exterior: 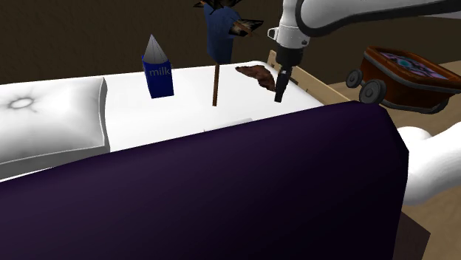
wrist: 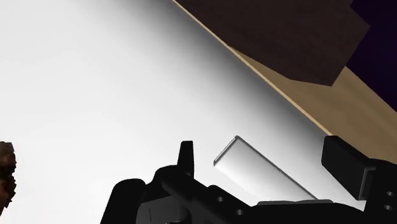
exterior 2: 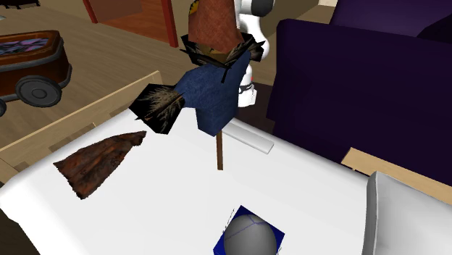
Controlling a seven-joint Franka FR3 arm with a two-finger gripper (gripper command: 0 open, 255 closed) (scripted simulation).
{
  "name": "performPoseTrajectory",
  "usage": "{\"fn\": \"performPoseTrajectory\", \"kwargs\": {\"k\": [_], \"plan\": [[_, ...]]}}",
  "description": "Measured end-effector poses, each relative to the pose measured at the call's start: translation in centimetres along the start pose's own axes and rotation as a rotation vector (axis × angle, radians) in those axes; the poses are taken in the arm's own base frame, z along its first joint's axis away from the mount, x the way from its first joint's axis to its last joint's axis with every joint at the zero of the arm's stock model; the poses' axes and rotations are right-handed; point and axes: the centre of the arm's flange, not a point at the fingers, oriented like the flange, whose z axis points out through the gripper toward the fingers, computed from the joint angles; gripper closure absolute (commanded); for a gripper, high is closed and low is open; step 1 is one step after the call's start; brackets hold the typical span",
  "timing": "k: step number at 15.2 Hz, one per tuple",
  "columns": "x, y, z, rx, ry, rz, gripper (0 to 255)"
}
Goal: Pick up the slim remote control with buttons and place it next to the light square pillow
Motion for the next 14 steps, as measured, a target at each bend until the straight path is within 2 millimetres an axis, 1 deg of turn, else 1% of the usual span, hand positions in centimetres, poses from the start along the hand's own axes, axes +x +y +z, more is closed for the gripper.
{"fn": "performPoseTrajectory", "kwargs": {"k": [4, 6, 8, 13, 14], "plan": [[3.8, -0.7, 2.9, -0.003, 0.025, -0.174, 0], [5.6, -1.8, 4.4, -0.004, 0.037, -0.262, 0], [7.6, -2.5, 5.6, -0.005, 0.050, -0.349, 0], [11.7, -5.7, 9.0, -0.008, 0.080, -0.568, 0], [12.2, -6.4, 9.9, -0.008, 0.085, -0.612, 0]]}}
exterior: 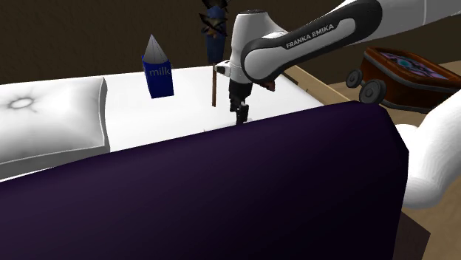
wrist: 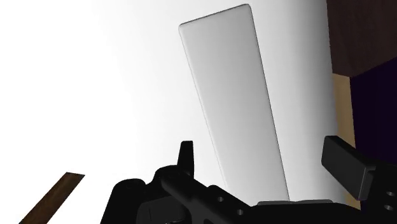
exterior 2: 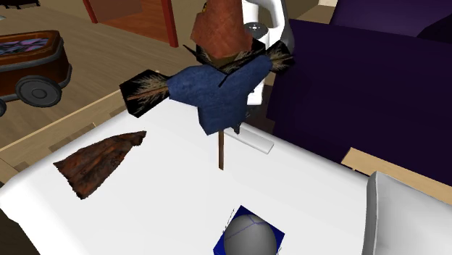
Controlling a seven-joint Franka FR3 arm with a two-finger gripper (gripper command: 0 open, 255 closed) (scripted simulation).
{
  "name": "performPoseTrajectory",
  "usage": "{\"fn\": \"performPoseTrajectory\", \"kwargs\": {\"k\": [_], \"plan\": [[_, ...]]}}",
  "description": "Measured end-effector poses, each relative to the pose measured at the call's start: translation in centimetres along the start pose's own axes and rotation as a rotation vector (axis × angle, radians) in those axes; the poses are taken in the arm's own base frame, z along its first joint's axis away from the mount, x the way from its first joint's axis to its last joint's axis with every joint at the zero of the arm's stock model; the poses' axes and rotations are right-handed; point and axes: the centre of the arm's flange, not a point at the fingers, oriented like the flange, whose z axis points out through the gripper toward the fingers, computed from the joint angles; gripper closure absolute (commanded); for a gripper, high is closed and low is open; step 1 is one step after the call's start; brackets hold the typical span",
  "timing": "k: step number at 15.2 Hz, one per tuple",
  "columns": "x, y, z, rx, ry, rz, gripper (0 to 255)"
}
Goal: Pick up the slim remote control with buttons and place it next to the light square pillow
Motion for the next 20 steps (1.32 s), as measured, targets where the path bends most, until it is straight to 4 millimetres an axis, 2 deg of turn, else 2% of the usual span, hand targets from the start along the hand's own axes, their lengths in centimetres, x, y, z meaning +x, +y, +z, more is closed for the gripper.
{"fn": "performPoseTrajectory", "kwargs": {"k": [3, 8, 15, 16, 20], "plan": [[1.2, 0.0, 1.5, -0.001, 0.008, -0.051, 0], [1.2, 0.0, 4.4, -0.001, 0.009, -0.059, 0], [1.4, 0.0, 5.1, -0.002, 0.009, -0.059, 0], [1.4, 0.0, 5.1, -0.002, 0.009, -0.059, 255], [1.4, -0.1, 5.0, -0.003, 0.010, -0.060, 255]]}}
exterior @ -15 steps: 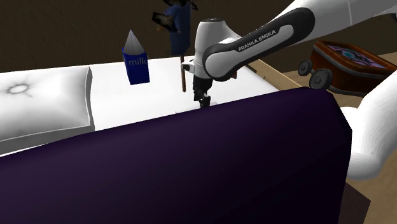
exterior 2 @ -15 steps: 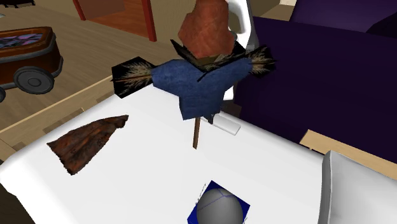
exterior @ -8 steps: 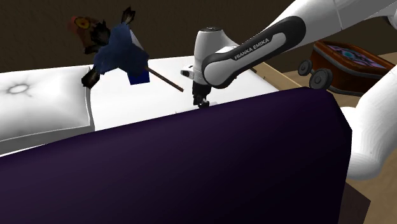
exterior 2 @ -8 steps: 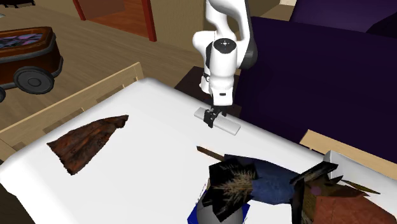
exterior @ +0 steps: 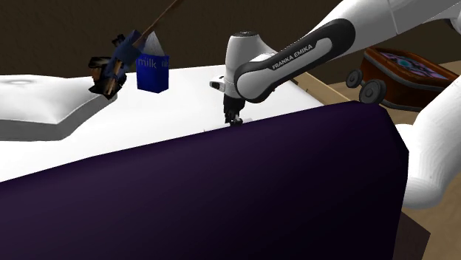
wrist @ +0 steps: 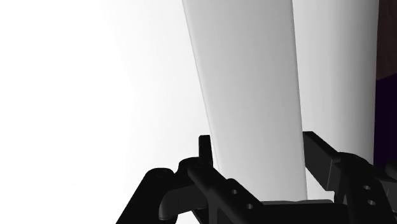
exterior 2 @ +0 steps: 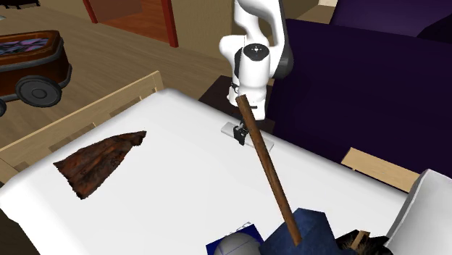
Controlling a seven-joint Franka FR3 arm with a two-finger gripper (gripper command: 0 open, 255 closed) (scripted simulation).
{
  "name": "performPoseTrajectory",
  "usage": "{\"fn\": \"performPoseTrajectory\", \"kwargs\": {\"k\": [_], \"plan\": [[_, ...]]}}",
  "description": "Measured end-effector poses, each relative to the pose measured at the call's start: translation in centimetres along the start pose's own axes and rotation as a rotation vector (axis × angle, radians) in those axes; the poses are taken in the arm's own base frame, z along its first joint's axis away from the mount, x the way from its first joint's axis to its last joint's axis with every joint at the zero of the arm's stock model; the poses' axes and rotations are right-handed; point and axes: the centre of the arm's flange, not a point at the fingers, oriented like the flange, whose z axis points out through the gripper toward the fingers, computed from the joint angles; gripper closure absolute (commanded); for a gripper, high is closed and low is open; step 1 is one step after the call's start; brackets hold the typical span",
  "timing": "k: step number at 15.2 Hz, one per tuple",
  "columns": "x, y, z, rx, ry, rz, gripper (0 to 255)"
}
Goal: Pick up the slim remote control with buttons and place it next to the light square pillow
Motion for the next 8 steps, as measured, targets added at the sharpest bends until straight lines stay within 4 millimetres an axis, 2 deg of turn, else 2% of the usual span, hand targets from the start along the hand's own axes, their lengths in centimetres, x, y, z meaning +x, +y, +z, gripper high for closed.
{"fn": "performPoseTrajectory", "kwargs": {"k": [8], "plan": [[0.01, 0.04, -0.53, 0.001, -0.001, 0.001, 255]]}}
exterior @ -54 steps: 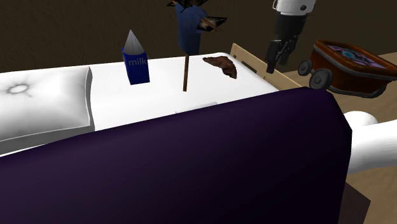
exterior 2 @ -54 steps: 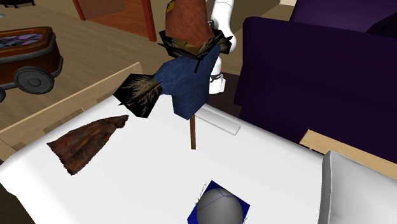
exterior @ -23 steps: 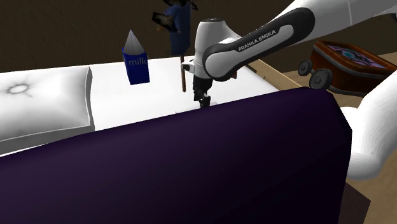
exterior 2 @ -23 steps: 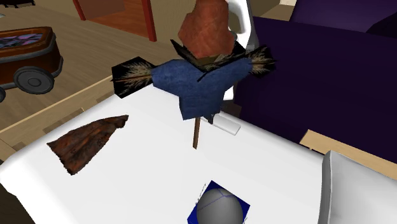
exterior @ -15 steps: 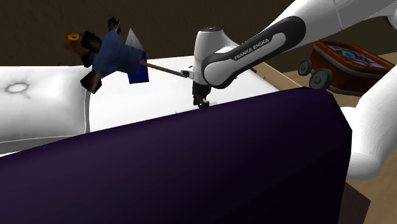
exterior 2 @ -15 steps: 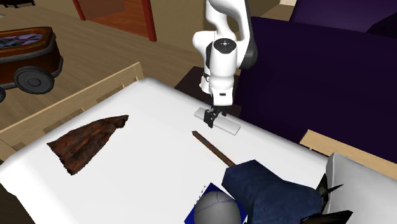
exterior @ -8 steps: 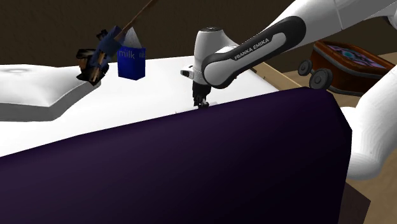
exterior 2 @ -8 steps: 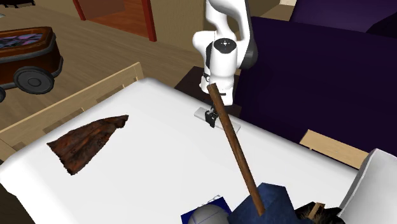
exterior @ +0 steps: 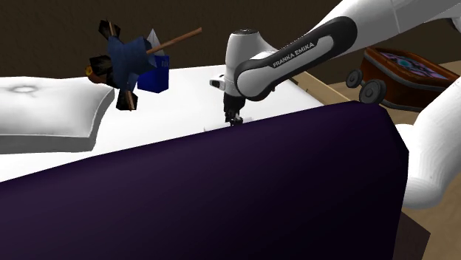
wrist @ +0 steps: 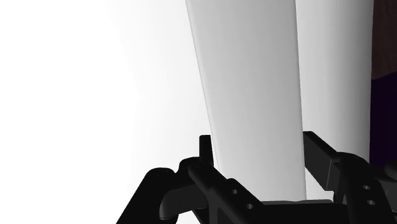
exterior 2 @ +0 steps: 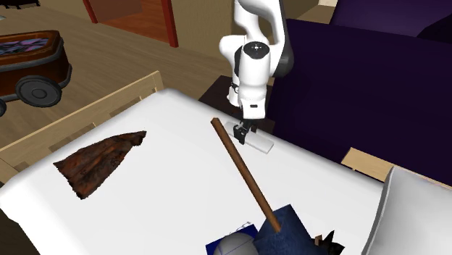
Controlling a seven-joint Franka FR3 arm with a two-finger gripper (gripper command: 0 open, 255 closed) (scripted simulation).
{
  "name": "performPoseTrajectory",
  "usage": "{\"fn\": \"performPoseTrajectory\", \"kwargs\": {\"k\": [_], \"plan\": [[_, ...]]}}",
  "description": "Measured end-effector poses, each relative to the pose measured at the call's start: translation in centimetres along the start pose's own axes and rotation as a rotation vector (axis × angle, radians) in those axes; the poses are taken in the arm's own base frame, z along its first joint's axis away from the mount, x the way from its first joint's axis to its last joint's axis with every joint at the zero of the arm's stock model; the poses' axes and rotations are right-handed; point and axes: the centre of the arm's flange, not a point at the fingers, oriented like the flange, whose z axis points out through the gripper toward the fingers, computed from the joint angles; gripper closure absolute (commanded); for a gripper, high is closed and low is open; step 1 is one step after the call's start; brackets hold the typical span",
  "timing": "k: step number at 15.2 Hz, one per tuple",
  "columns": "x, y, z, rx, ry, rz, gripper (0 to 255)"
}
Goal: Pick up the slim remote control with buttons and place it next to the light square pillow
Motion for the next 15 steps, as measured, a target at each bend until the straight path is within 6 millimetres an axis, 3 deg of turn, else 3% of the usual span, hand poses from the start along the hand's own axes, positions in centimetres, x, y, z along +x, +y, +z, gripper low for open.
{"fn": "performPoseTrajectory", "kwargs": {"k": [15], "plan": [[0.0, -0.3, -7.8, 0.000, 0.000, 0.000, 255]]}}
